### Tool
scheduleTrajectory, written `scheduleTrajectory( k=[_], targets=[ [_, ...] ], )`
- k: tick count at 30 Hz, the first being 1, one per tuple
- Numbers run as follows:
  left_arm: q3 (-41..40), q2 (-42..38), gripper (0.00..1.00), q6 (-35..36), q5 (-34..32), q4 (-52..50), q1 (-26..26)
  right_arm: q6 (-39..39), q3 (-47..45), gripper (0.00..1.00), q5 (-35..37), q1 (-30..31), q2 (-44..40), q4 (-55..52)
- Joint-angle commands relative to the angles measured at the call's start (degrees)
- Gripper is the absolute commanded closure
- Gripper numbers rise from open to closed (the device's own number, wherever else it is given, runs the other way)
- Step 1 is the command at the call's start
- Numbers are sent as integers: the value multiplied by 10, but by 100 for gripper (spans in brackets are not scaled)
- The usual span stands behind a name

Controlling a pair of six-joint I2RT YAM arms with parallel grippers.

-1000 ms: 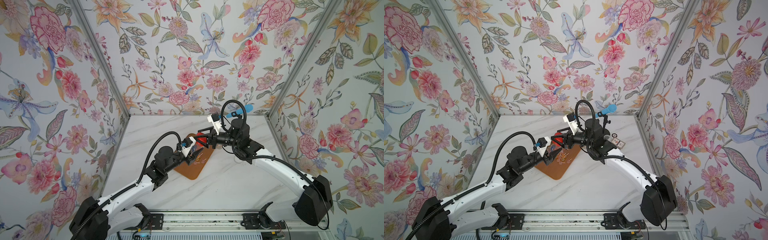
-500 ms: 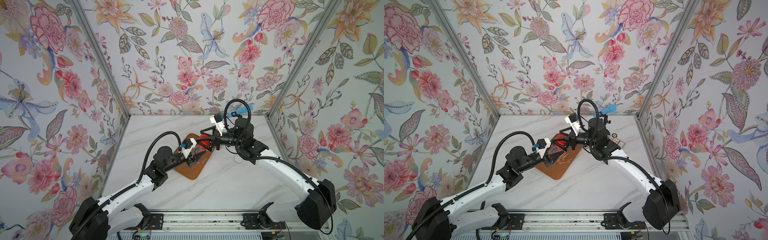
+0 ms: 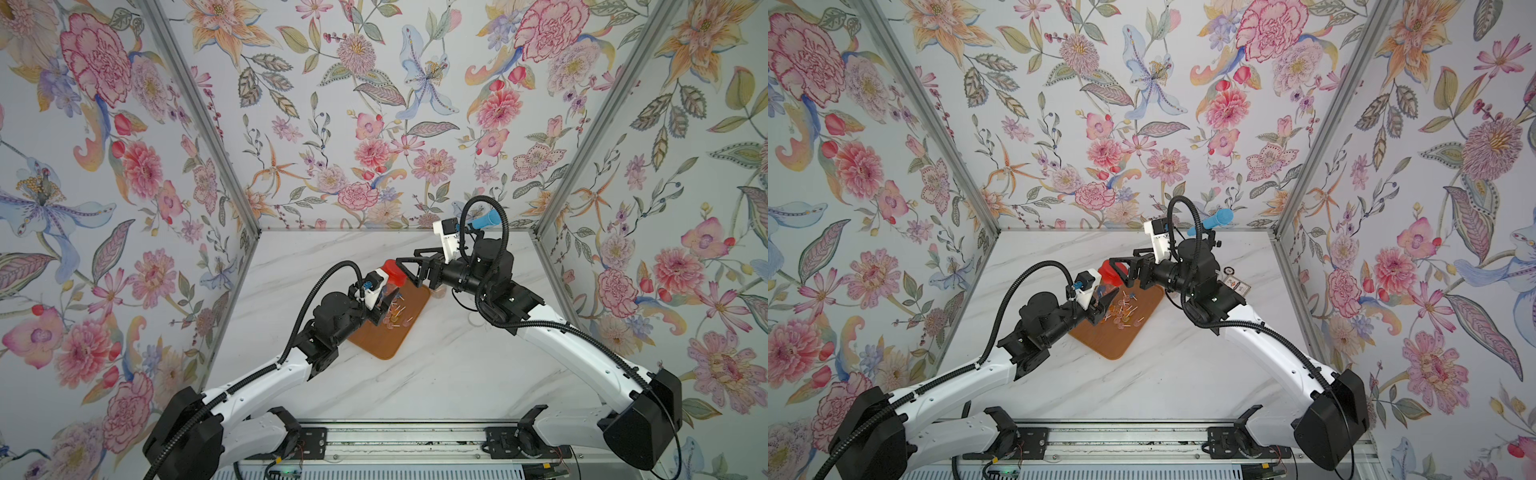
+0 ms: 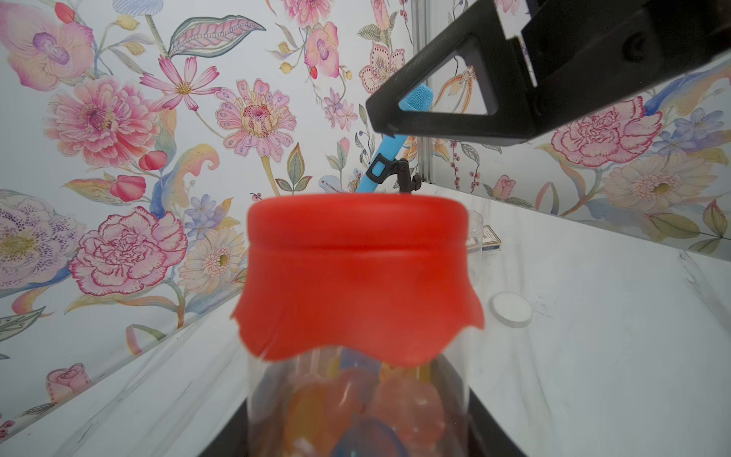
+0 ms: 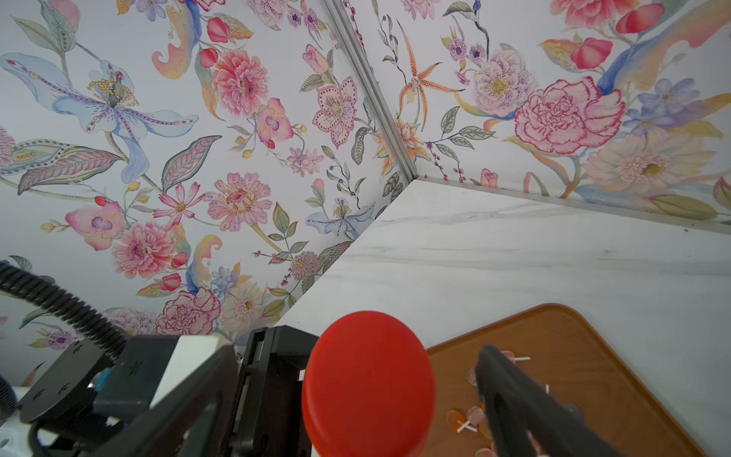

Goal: Pour the candies out of the jar
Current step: Unscrew the lid from the jar.

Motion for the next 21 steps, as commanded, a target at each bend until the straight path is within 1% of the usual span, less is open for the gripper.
scheduleTrajectory(
  k=[1, 5, 12, 15, 21],
  targets=[
    [18, 3, 100, 14, -31, 16, -11, 13, 15, 6, 40, 14, 27, 5],
    [21, 3, 100, 19, -39, 18, -21, 17, 34, 8, 48, 22, 54, -9],
    [23, 5, 100, 23, -42, 18, -27, 30, 37, 15, 37, 29, 73, 4],
    [23, 6, 100, 25, -46, 16, -28, 35, 35, 24, 36, 29, 74, 6],
    [22, 4, 100, 24, -53, 16, -28, 37, 38, 37, 17, 28, 79, 6]
  ],
)
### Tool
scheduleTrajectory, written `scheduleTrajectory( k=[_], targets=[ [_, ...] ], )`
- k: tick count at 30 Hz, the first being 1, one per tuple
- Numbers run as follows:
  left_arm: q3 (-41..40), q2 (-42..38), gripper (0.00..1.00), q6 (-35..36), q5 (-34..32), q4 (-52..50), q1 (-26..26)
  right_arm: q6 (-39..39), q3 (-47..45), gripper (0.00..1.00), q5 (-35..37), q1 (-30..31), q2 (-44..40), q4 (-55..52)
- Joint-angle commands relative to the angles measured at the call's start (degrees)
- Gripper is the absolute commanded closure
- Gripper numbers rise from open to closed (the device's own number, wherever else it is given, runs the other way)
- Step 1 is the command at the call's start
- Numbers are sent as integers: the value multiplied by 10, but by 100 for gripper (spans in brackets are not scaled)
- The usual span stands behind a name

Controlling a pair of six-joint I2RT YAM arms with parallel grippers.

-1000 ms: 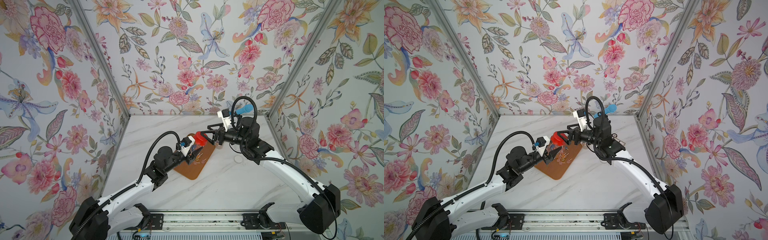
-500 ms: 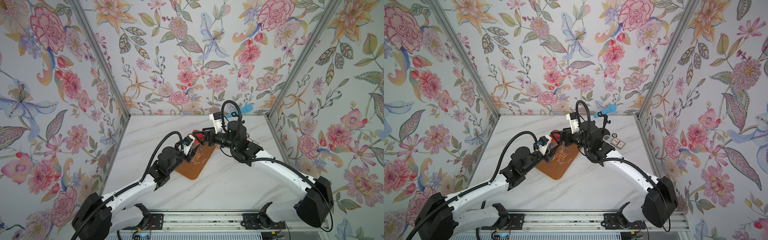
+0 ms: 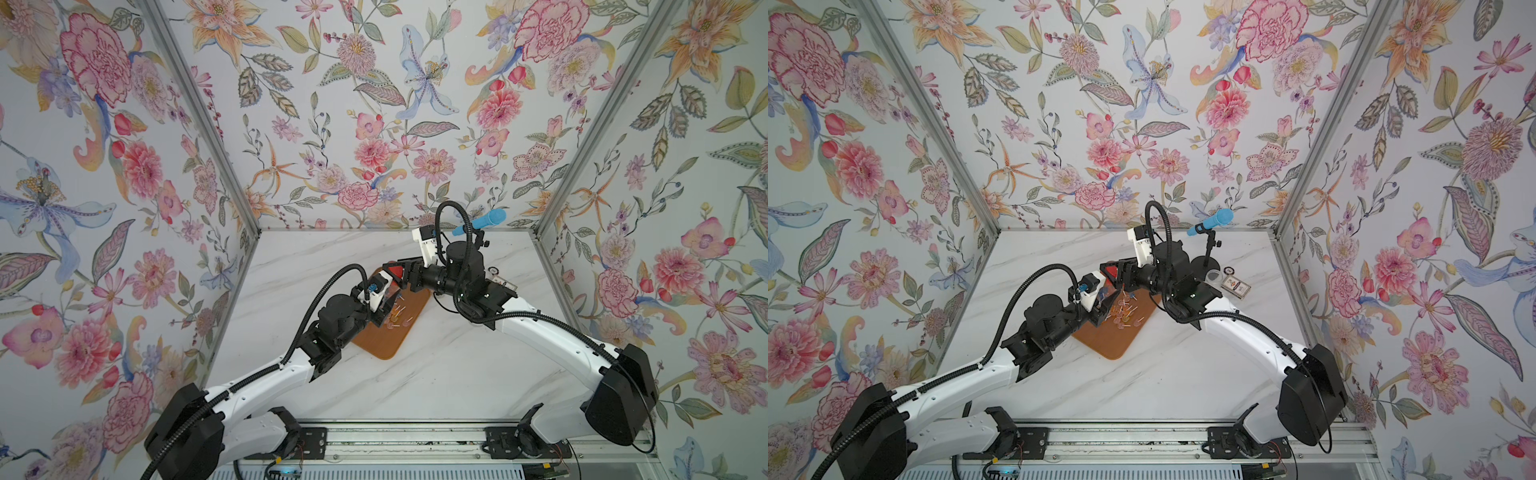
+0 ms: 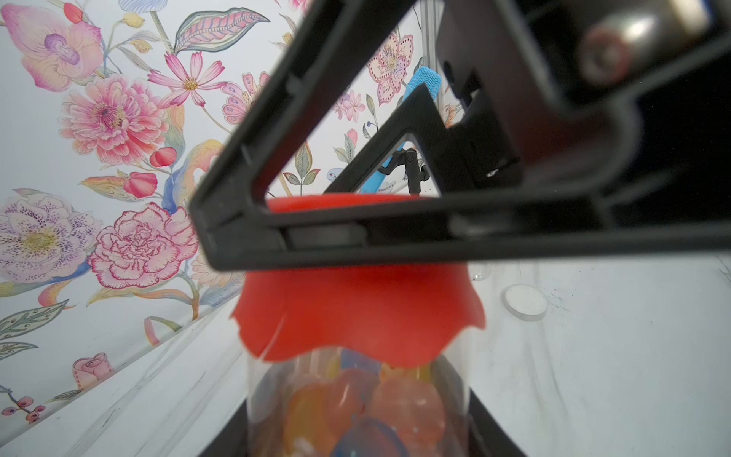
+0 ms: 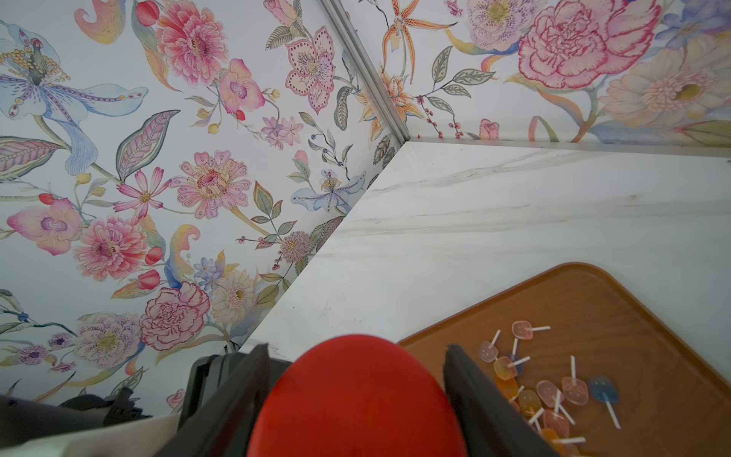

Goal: Pour the candies out of the jar
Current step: Unscrew the lid from the jar.

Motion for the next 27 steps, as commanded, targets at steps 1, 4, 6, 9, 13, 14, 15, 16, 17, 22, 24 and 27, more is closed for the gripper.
scheduleTrajectory(
  k=[1, 4, 6, 9, 13, 14, 15, 16, 17, 22, 24, 27],
  targets=[
    [22, -2, 100, 8, -13, 21, -6, 7, 18, 38, -11, -1, 8, 10],
    [22, -8, 100, 8, 0, 21, -5, -3, 18, 47, -41, -9, 5, 13],
    [23, -14, 100, 8, 41, 21, -1, -16, 17, 52, -84, -19, 1, 24],
    [22, -24, 100, 2, 165, 29, 11, -49, 9, 54, -213, -38, -4, 54],
    [14, -31, 100, -24, 276, 66, 25, -90, -5, 61, -359, -65, -18, 61],
    [11, -32, 100, -32, 294, 74, 28, -97, -14, 63, -368, -69, -27, 62],
    [11, -33, 100, -39, 308, 81, 29, -106, -23, 64, -374, -72, -37, 62],
    [12, -33, 100, -44, 317, 85, 30, -112, -30, 65, -375, -75, -46, 61],
    [12, -33, 100, -48, 322, 87, 30, -116, -36, 65, -376, -77, -55, 62],
    [20, -24, 100, -53, 334, 86, 31, -117, -34, 64, -380, -79, -65, 65],
    [24, -19, 100, -56, 334, 86, 30, -117, -25, 63, -375, -76, -60, 56],
    [28, -18, 100, -57, 317, 79, 31, -110, -9, 50, -339, -73, -52, 39]
  ],
)
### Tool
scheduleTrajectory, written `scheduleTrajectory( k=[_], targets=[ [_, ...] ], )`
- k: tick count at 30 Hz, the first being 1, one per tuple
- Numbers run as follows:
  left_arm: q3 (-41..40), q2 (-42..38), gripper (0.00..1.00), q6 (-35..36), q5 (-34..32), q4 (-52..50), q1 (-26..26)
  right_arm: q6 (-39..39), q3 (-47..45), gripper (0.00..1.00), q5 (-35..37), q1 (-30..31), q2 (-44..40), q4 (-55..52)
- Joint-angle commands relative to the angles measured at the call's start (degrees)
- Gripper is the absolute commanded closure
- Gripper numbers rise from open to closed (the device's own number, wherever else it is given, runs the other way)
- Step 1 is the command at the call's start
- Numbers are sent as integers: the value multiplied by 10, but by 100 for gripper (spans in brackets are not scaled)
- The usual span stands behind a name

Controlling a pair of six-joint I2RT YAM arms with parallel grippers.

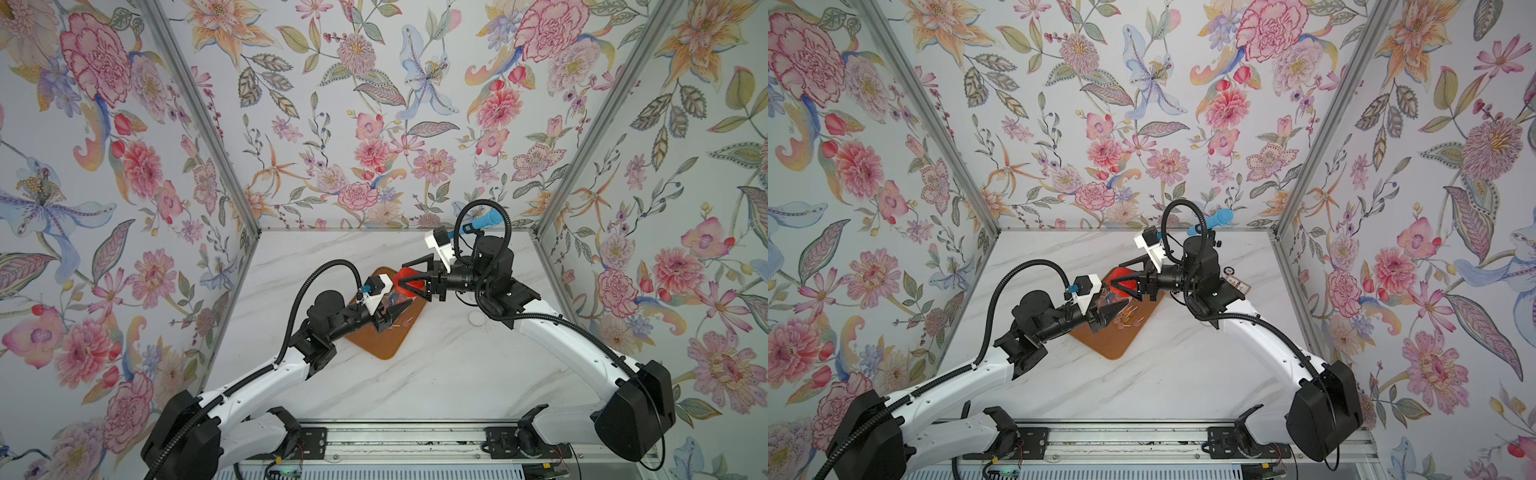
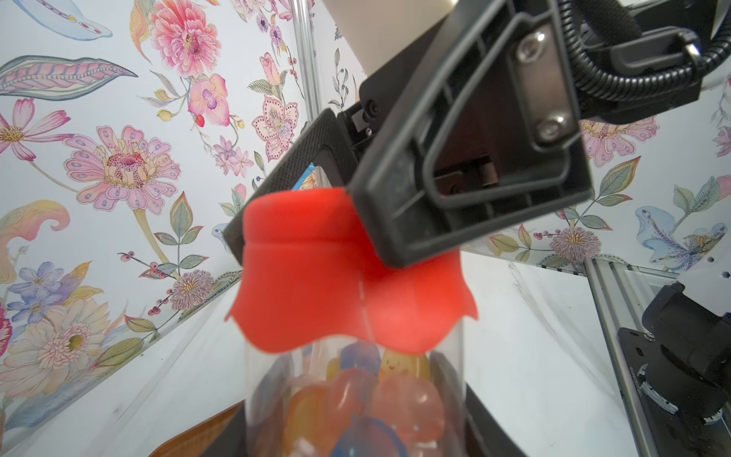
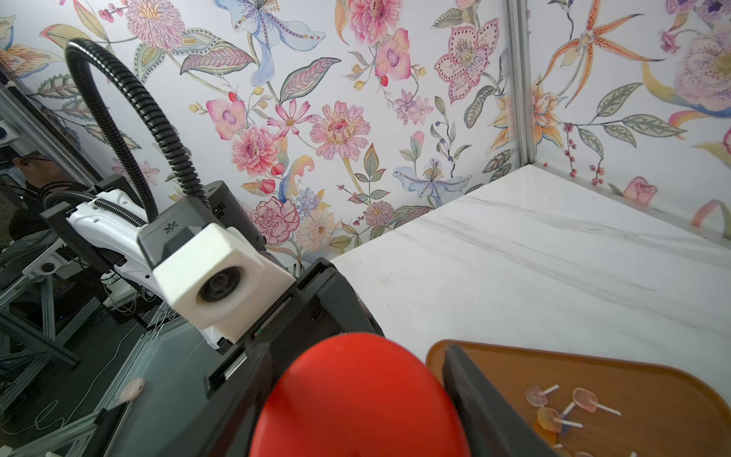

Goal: Pour the candies out of the jar
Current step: Unscrew the lid from the jar.

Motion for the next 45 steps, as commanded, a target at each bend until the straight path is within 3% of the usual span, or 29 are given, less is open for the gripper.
scheduleTrajectory(
  k=[1, 3, 6, 14, 21, 28, 40, 42, 45],
  targets=[
    [25, -2, 100, 12, 40, 32, -4, 28, 28, 37, 8, 9, 1, -7],
    [23, -5, 100, 16, 9, 24, -4, 36, 36, 14, 75, 6, -4, -32],
    [11, -13, 100, 24, -59, 15, -4, 53, 36, 0, 163, 0, -24, -52],
    [5, -9, 100, 49, -201, -3, -7, 97, 41, 0, 298, 32, -33, -88],
    [9, 3, 100, 69, -219, -15, -21, 98, 45, 0, 333, 76, -1, -70],
    [7, 1, 100, 76, -237, -17, -33, 99, 64, 10, 348, 94, 33, -68],
    [5, -1, 100, 78, -242, -14, -34, 95, 62, 44, 353, 98, 37, -60],
    [4, -5, 100, 76, -229, -11, -34, 76, 64, 48, 337, 95, 34, -64],
    [-2, -19, 100, 75, -171, 1, -33, 45, 57, 54, 250, 79, 27, -46]
  ],
)
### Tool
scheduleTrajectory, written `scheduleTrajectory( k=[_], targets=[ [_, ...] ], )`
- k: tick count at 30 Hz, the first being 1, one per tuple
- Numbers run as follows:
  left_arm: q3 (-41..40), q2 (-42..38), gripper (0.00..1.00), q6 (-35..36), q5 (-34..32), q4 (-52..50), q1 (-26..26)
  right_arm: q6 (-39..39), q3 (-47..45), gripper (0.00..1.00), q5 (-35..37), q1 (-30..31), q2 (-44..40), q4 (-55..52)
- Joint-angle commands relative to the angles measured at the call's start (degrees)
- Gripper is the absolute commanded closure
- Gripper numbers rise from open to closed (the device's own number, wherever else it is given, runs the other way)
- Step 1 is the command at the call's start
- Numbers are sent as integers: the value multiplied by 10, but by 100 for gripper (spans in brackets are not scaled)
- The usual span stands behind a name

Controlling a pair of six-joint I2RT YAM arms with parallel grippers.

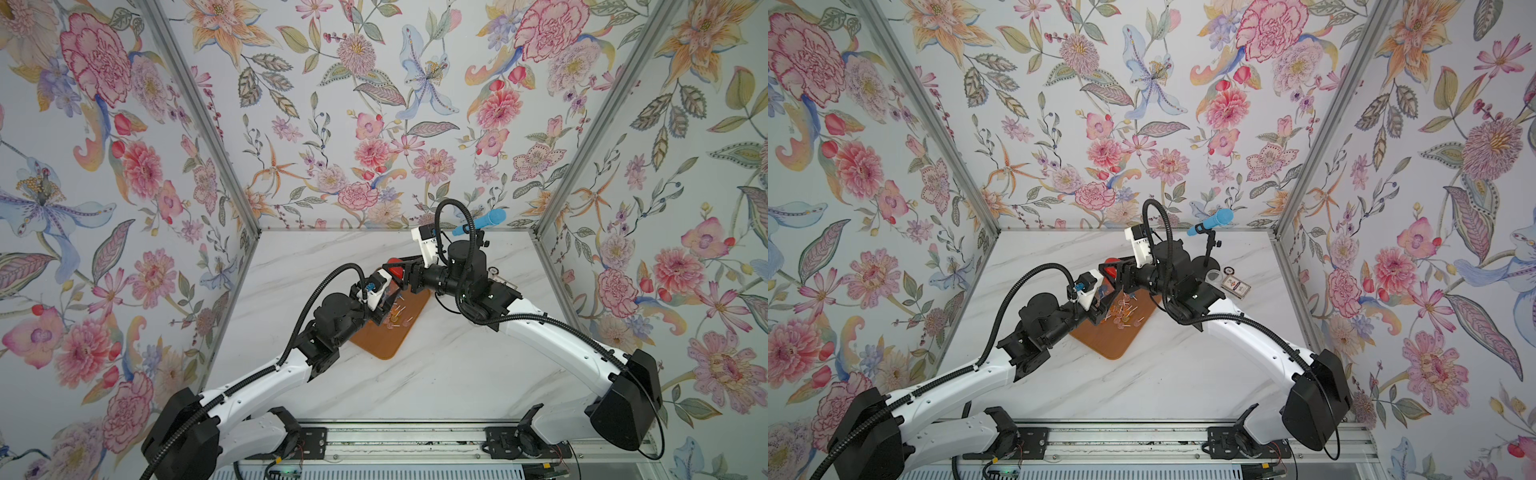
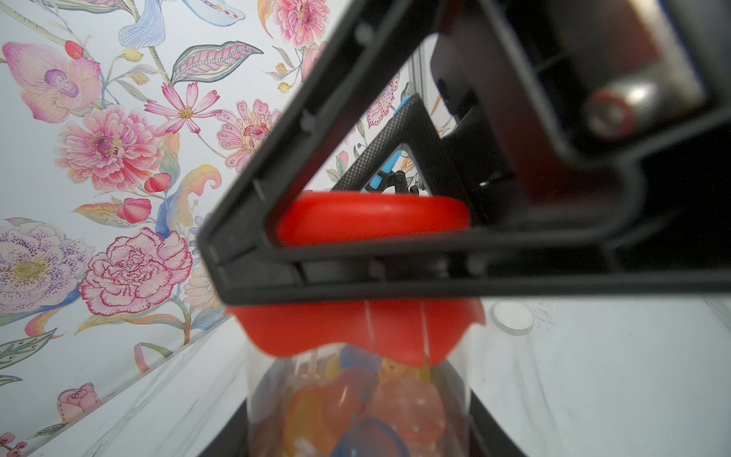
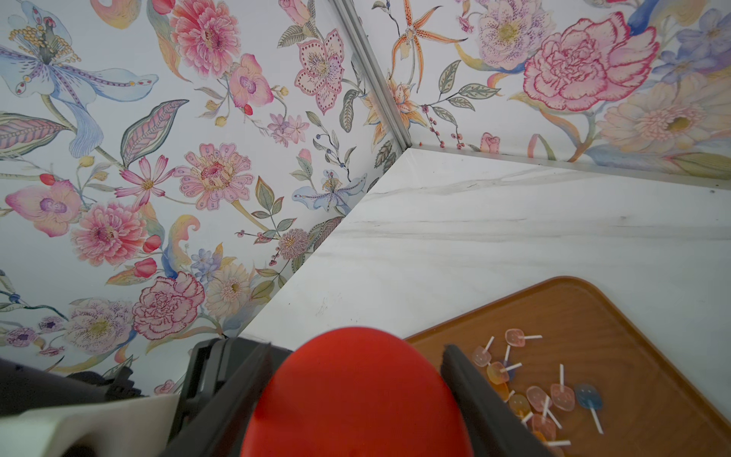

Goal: Pour the candies out of the jar
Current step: Unscrew the lid from the jar.

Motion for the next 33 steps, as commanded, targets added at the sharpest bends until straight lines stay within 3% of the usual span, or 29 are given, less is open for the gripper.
scheduleTrajectory(
  k=[1, 5, 10, 16, 23, 33],
  targets=[
    [-6, -24, 100, 6, 86, 39, -3, -55, 2, 54, -116, -18, -13, 35],
    [0, -34, 100, -18, 207, 57, 4, -71, -11, 57, -311, -44, -21, 78],
    [6, -31, 100, -54, 284, 83, 17, -113, -7, 62, -400, -68, -32, 33],
    [24, -14, 100, -58, 305, 66, 18, -107, -4, 62, -415, -83, -33, 37],
    [7, -19, 100, -48, 252, 63, 18, -63, 1, 63, -412, -86, -22, 65],
    [-20, -41, 100, -25, 164, 59, 18, -68, -15, 64, -356, -107, -48, 40]
  ],
)
